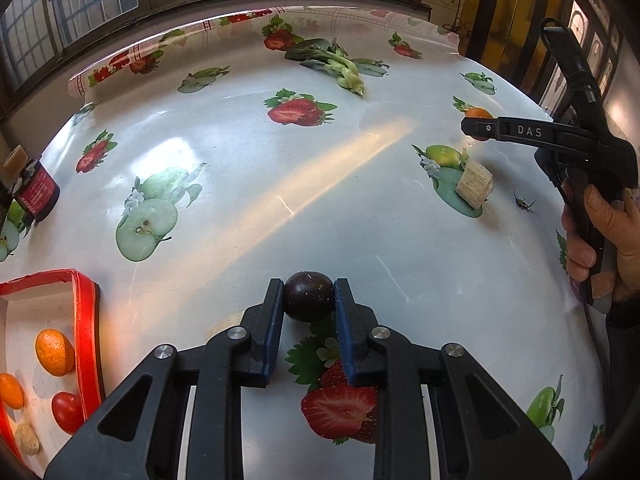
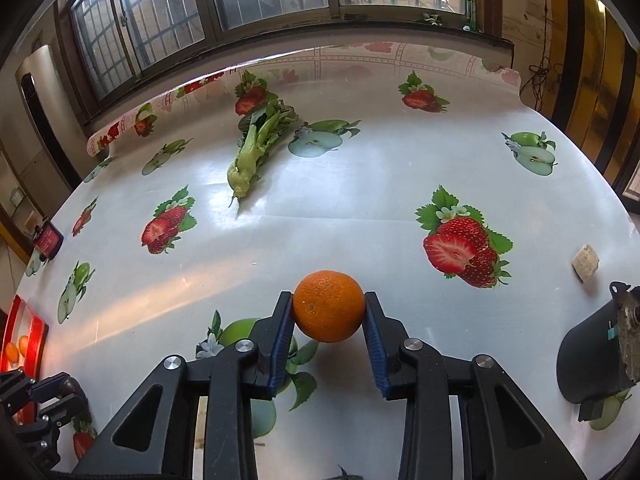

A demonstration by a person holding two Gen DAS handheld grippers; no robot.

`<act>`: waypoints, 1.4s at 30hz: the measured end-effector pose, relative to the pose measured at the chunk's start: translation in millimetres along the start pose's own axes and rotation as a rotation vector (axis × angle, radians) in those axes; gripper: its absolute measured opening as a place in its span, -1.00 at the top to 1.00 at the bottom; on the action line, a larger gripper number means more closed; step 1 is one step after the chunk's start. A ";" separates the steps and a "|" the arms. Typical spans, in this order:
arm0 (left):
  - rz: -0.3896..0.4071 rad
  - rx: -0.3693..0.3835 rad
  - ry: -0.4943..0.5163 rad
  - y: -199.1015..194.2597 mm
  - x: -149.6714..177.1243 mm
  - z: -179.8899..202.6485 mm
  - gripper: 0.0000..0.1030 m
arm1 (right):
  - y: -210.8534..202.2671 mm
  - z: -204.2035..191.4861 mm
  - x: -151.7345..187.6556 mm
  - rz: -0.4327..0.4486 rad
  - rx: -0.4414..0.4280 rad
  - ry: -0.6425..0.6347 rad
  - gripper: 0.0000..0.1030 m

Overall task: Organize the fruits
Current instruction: 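Carry the held plum and orange over the red tray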

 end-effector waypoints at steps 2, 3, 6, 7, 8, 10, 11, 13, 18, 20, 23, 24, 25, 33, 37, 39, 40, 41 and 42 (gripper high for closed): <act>0.012 0.007 -0.010 -6.6 0.2 -0.4 0.58 | -14.3 -4.2 0.7 0.020 -0.016 -0.003 0.32; 0.019 0.008 -0.013 -10.0 -0.2 -0.1 0.58 | -21.8 -6.8 1.3 0.030 -0.026 -0.004 0.32; 0.035 0.010 -0.023 -20.8 0.0 -0.4 0.58 | -42.9 -18.4 4.2 0.050 -0.060 -0.018 0.32; 0.041 0.011 -0.027 -24.6 0.5 -0.8 0.58 | -49.4 -22.8 6.0 0.057 -0.071 -0.022 0.32; 0.046 0.011 -0.030 -28.4 1.4 -0.9 0.58 | -55.5 -27.7 8.0 0.063 -0.082 -0.028 0.32; 0.053 0.006 -0.038 -35.9 4.2 -2.1 0.58 | -66.6 -37.5 12.8 0.073 -0.099 -0.040 0.32; 0.056 0.007 -0.042 -40.1 6.1 -2.7 0.58 | -71.2 -42.9 15.5 0.076 -0.108 -0.045 0.32; 0.067 0.012 -0.052 -49.8 10.5 -4.6 0.58 | -78.3 -53.4 21.0 0.080 -0.127 -0.055 0.32; 0.091 0.013 -0.092 -72.5 22.4 -16.7 0.58 | -90.3 -83.9 34.6 0.081 -0.182 -0.078 0.32; 0.096 0.010 -0.109 -80.3 27.9 -23.6 0.58 | -95.2 -98.1 40.9 0.081 -0.204 -0.093 0.32; 0.109 0.004 -0.134 -92.0 35.9 -33.5 0.58 | -100.9 -119.2 49.7 0.080 -0.242 -0.114 0.32; 0.113 0.003 -0.143 -95.7 38.8 -37.3 0.58 | -102.4 -125.7 52.5 0.080 -0.253 -0.118 0.32; 0.117 0.003 -0.152 -99.2 41.6 -41.3 0.58 | -103.4 -131.9 55.1 0.078 -0.264 -0.123 0.32; 0.127 0.006 -0.197 -120.5 69.4 -60.5 0.58 | -108.9 -173.2 78.8 0.052 -0.328 -0.159 0.32; 0.129 0.003 -0.225 -125.9 79.8 -69.5 0.58 | -110.7 -189.3 86.3 0.038 -0.345 -0.177 0.32; 0.130 -0.001 -0.235 -128.2 83.9 -74.3 0.58 | -112.4 -196.4 88.1 0.036 -0.352 -0.187 0.32; 0.131 -0.005 -0.239 -129.4 85.6 -76.7 0.57 | -113.6 -199.4 88.9 0.037 -0.354 -0.192 0.32; 0.132 -0.008 -0.244 -130.9 87.5 -79.8 0.57 | -114.9 -202.5 89.0 0.038 -0.356 -0.196 0.32; 0.134 -0.012 -0.250 -132.6 89.0 -83.4 0.57 | -116.4 -205.1 89.0 0.039 -0.358 -0.199 0.32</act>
Point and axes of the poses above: each gripper's, at about its wrist camera, not at the fingertips, and y roughly the way its jaws point, z to its right, x to its underside, the point moved 3 cm from there along y, roughly the way its jaws point, and after that the axes turned 10 degrees about -y, right-handed, at the moved point
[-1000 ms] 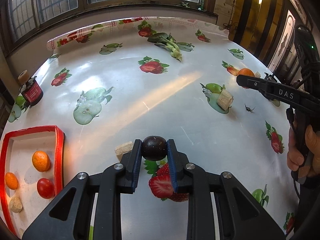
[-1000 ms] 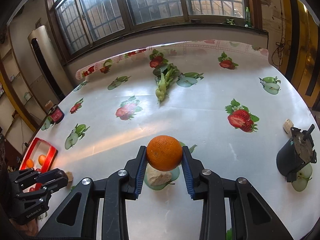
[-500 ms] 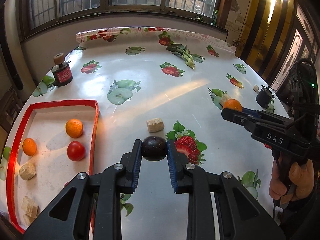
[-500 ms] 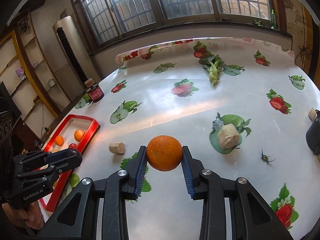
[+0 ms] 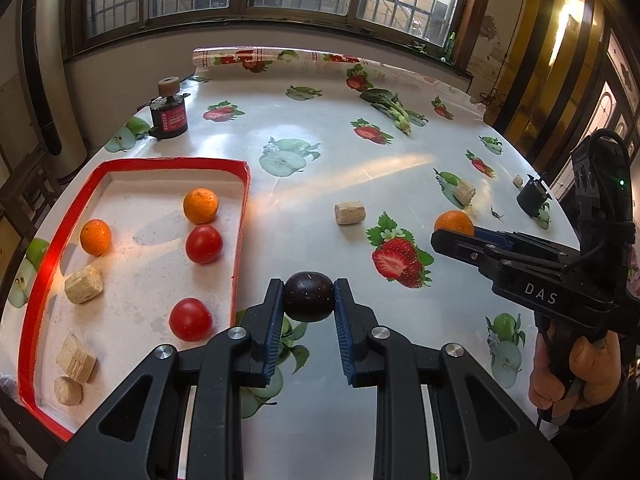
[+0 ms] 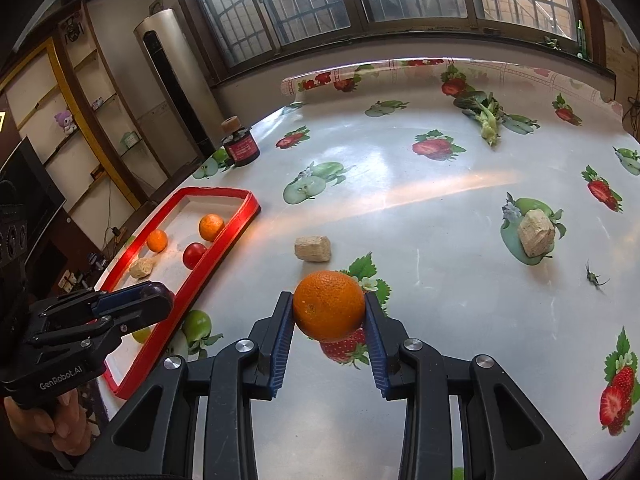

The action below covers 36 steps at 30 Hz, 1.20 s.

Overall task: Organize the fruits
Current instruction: 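Carry the held plum and orange over the red tray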

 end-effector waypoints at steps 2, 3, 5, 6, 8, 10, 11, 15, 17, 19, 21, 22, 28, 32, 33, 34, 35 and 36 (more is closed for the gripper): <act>0.007 -0.008 -0.013 -3.6 0.3 -7.5 0.57 | 0.7 -5.5 -2.1 0.000 -0.004 -0.007 0.32; 0.010 -0.010 -0.020 -5.5 0.6 -11.5 0.57 | 1.3 -8.2 -3.2 -0.001 -0.005 -0.012 0.32; 0.016 -0.018 -0.032 -9.0 0.9 -19.7 0.57 | 2.7 -14.8 -5.5 -0.002 -0.009 -0.023 0.33; 0.019 -0.023 -0.037 -10.4 1.1 -23.4 0.57 | 3.7 -17.7 -6.9 -0.003 -0.011 -0.029 0.33; 0.022 -0.029 -0.048 -12.8 1.7 -31.1 0.57 | 6.0 -24.5 -8.9 -0.006 -0.017 -0.041 0.33; 0.025 -0.035 -0.058 -15.3 2.5 -38.2 0.57 | 8.9 -31.1 -10.9 -0.010 -0.024 -0.051 0.33; 0.026 -0.038 -0.064 -16.2 2.7 -41.6 0.57 | 10.3 -34.5 -11.8 -0.011 -0.027 -0.055 0.33; 0.032 -0.048 -0.086 -19.5 2.7 -55.0 0.57 | 16.9 -46.6 -15.8 -0.018 -0.041 -0.073 0.33; 0.035 -0.054 -0.097 -20.3 2.2 -60.7 0.57 | 20.1 -53.5 -17.7 -0.021 -0.046 -0.084 0.33; 0.037 -0.057 -0.108 -20.9 2.0 -66.7 0.57 | 23.7 -59.7 -19.4 -0.026 -0.052 -0.094 0.33; 0.038 -0.061 -0.119 -21.0 1.6 -72.5 0.57 | 27.1 -65.3 -21.6 -0.029 -0.058 -0.103 0.33; 0.038 -0.063 -0.124 -20.8 1.4 -75.3 0.57 | 29.1 -68.2 -22.7 -0.031 -0.061 -0.108 0.33; 0.039 -0.072 -0.152 -19.6 0.0 -91.4 0.57 | 40.0 -85.5 -29.3 -0.043 -0.079 -0.131 0.33; 0.040 -0.078 -0.165 -18.3 -0.8 -100.0 0.57 | 47.6 -95.0 -32.5 -0.051 -0.091 -0.142 0.33; 0.039 -0.080 -0.167 -17.9 -0.8 -102.0 0.57 | 49.2 -97.3 -33.2 -0.053 -0.095 -0.146 0.33; 0.039 -0.082 -0.170 -17.4 -0.9 -103.8 0.57 | 50.8 -100.0 -33.6 -0.054 -0.099 -0.150 0.33; 0.038 -0.084 -0.173 -16.9 -1.0 -105.6 0.57 | 52.7 -102.5 -34.2 -0.056 -0.102 -0.153 0.33; 0.038 -0.086 -0.176 -16.8 -0.9 -107.4 0.57 | 54.7 -104.8 -34.6 -0.059 -0.105 -0.156 0.33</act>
Point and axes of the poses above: each gripper's, at about its wrist camera, not at the fingertips, and y roughly the way its jaws point, z to its right, x to its underside, the point moved 3 cm from there along y, roughly the way its jaws point, and after that the axes turned 10 degrees about -y, right-handed, at the moved point
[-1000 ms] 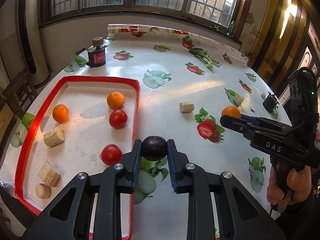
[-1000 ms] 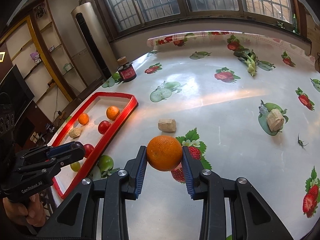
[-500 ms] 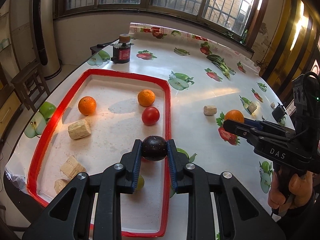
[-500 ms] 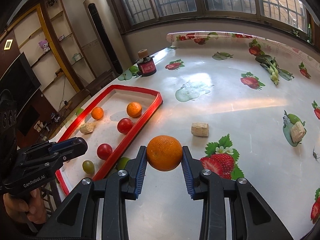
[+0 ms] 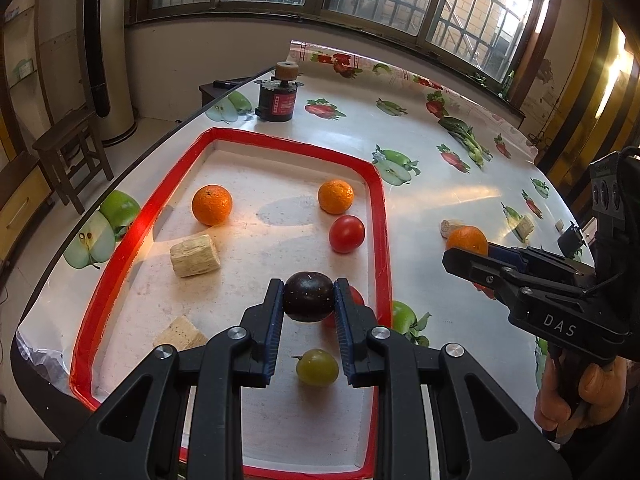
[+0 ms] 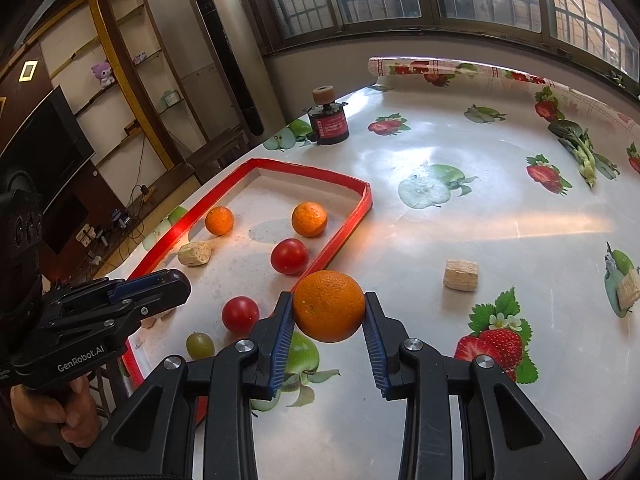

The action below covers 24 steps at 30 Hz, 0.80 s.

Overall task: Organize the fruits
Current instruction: 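Carry the held plum and orange over the red tray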

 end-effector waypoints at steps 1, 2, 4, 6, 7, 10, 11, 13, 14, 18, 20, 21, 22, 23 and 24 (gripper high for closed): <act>0.000 -0.002 -0.003 0.5 -0.3 -1.9 0.57 | 2.0 -1.9 -1.0 -0.002 -0.004 -0.003 0.33; -0.001 -0.004 -0.007 1.0 -0.9 -4.0 0.57 | 4.0 -4.2 -2.0 -0.004 -0.008 -0.007 0.33; -0.001 -0.007 -0.015 1.7 -2.0 -8.3 0.57 | 8.4 -8.5 -4.6 -0.009 -0.015 -0.015 0.33; -0.001 -0.011 -0.022 1.9 -3.6 -12.9 0.57 | 12.0 -12.7 -6.8 -0.012 -0.022 -0.023 0.33; -0.001 -0.013 -0.025 2.3 -4.5 -14.8 0.57 | 14.0 -14.4 -7.9 -0.014 -0.025 -0.026 0.33; -0.001 -0.018 -0.033 3.1 -7.7 -19.7 0.57 | 20.8 -18.4 -12.0 -0.021 -0.032 -0.034 0.33; -0.001 -0.019 -0.033 3.8 -9.2 -21.0 0.57 | 23.2 -19.5 -13.9 -0.023 -0.034 -0.037 0.33; 0.002 -0.025 -0.033 4.8 -12.0 -23.2 0.57 | 28.0 -20.9 -17.7 -0.026 -0.038 -0.041 0.33; 0.003 -0.027 -0.036 5.4 -13.2 -24.9 0.57 | 30.7 -20.9 -20.2 -0.027 -0.040 -0.041 0.33; 0.014 -0.042 -0.054 4.6 -18.0 -35.7 0.57 | 42.6 -22.5 -31.1 -0.039 -0.049 -0.048 0.33; 0.017 -0.055 -0.065 4.4 -20.0 -43.7 0.57 | 48.2 -27.2 -35.3 -0.045 -0.053 -0.062 0.33; 0.016 -0.062 -0.073 4.9 -21.1 -48.0 0.57 | 51.1 -30.7 -37.5 -0.047 -0.057 -0.070 0.32; 0.016 -0.066 -0.081 5.5 -21.8 -51.9 0.57 | 53.6 -34.7 -38.9 -0.049 -0.062 -0.079 0.32; 0.014 -0.070 -0.087 6.2 -22.2 -55.5 0.57 | 57.0 -38.6 -40.2 -0.052 -0.069 -0.088 0.32; 0.012 -0.075 -0.091 7.4 -22.4 -58.3 0.57 | 60.5 -42.6 -41.4 -0.055 -0.076 -0.096 0.32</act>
Point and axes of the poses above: each gripper's, at about its wrist camera, not at the fingertips, and y roughly the way its jaws point, z to its right, x to its underside, the point moved 3 cm from there along y, roughly the way its jaws point, and after that the axes turned 10 degrees about -y, right-handed, at the moved point
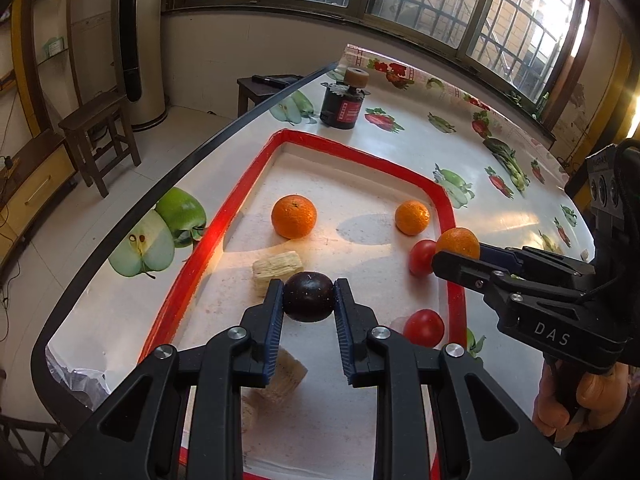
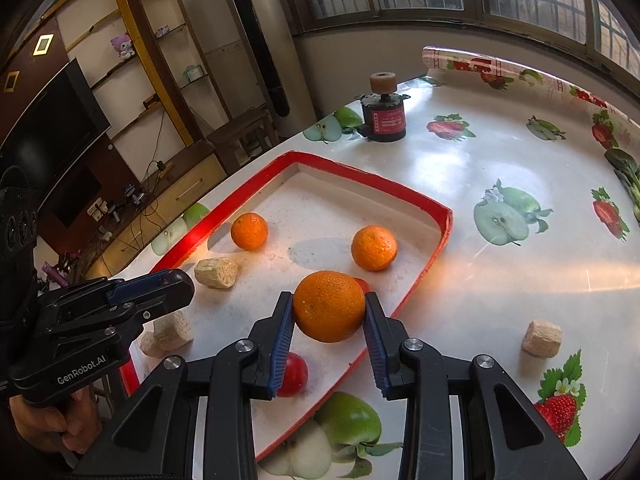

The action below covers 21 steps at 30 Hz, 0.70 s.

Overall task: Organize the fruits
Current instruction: 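Carry the held plum and orange over the red tray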

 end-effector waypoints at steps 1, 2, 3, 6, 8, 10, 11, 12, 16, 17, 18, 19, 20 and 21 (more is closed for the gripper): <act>-0.002 -0.006 -0.003 1.6 -0.1 -2.5 0.57 | 3.3 -3.9 -1.4 -0.002 -0.007 -0.009 0.32; -0.004 -0.012 -0.003 3.3 0.0 -4.2 0.57 | 6.4 -7.7 -2.3 -0.005 -0.013 -0.017 0.32; -0.006 -0.017 -0.004 5.1 0.3 -5.8 0.57 | 10.4 -11.3 -3.0 -0.009 -0.018 -0.027 0.32; -0.016 -0.027 -0.005 10.7 1.5 -8.7 0.57 | 23.3 -18.9 -3.0 -0.033 -0.030 -0.043 0.32; -0.022 -0.032 -0.004 14.0 2.9 -10.2 0.57 | 30.5 -21.6 -1.6 -0.049 -0.033 -0.047 0.32; -0.029 -0.037 -0.006 17.5 4.2 -12.0 0.57 | 36.8 -22.2 0.4 -0.062 -0.036 -0.049 0.32; -0.033 -0.038 -0.007 19.0 4.8 -13.1 0.57 | 39.3 -21.9 1.5 -0.069 -0.035 -0.049 0.31; -0.038 -0.039 -0.008 20.4 5.6 -14.0 0.57 | 41.4 -21.3 2.5 -0.074 -0.034 -0.048 0.31; -0.065 -0.029 -0.017 24.9 8.7 -15.8 0.56 | 46.6 -20.3 5.5 -0.090 -0.036 -0.045 0.28; -0.072 -0.030 -0.017 25.7 9.7 -15.2 0.56 | 46.3 -20.6 5.5 -0.089 -0.038 -0.043 0.27; -0.071 -0.036 -0.016 25.7 10.6 -15.2 0.56 | 45.3 -21.1 5.5 -0.085 -0.041 -0.044 0.27; -0.074 -0.041 -0.013 26.0 11.5 -15.0 0.55 | 44.3 -21.6 5.2 -0.082 -0.042 -0.044 0.27; -0.079 -0.045 -0.010 26.6 12.1 -14.8 0.53 | 43.2 -22.3 5.2 -0.080 -0.044 -0.046 0.27; -0.081 -0.050 -0.009 26.5 13.0 -14.6 0.53 | 42.1 -23.3 4.7 -0.079 -0.043 -0.050 0.27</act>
Point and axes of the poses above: each gripper's, at about its wrist camera, not at the fingertips, and y roughly the way its jaws point, z to its right, x to its underside, the point moved 3 cm from there along y, roughly the way its jaws point, and after that the axes turned 10 degrees about -y, right-handed, at the moved point
